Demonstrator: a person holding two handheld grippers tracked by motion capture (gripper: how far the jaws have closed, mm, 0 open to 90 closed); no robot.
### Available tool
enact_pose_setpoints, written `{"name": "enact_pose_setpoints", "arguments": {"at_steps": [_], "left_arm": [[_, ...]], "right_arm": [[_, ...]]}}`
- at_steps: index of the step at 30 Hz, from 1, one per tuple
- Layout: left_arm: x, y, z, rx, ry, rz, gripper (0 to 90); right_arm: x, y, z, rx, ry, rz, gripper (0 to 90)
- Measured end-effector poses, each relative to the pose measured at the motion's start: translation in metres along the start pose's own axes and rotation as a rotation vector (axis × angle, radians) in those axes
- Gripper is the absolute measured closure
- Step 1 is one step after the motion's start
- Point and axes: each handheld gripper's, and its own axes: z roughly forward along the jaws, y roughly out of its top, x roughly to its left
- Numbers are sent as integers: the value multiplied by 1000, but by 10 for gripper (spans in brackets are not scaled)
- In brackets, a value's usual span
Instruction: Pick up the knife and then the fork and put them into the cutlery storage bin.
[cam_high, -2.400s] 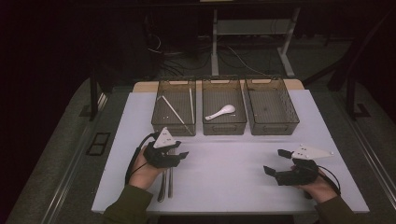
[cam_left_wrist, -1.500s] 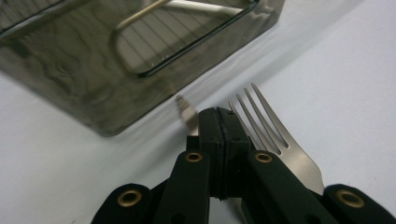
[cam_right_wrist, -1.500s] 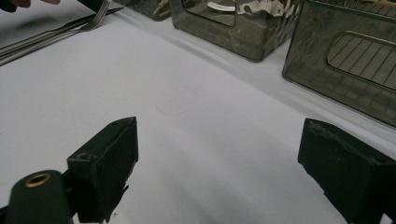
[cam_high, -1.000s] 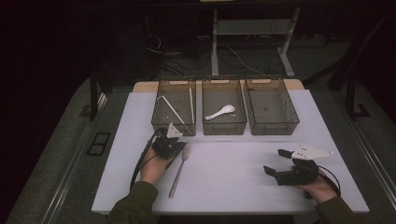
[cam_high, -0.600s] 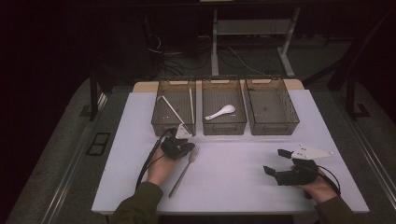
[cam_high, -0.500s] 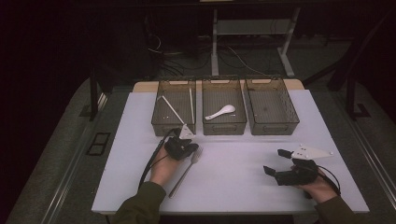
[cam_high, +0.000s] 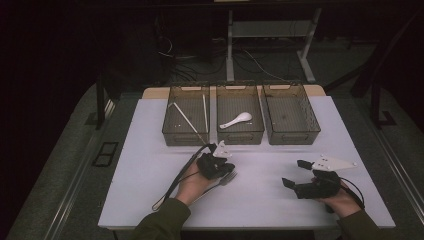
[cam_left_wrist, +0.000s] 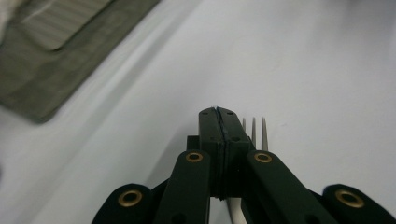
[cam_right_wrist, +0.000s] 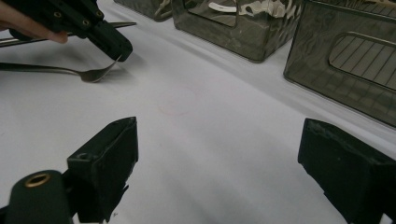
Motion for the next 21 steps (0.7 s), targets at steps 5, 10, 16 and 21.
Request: {"name": "enact_pose_setpoints", "arguments": {"at_steps": [5,10,16,21], "left_arm": [[-17,6,8,7,-63,43,891],[-19,7,2,9,-46,63,886],[-19,-13,-32,-14,-10,39,745],[-23,-40,-52,-5,-8,3,709]], "right_arm": [[0,0,0,1,0,3,125],[0,0,0,2,1,3,124],[-1,-1,0,5,4,7,125],[-1,-1,1,-3,12,20,125]]}}
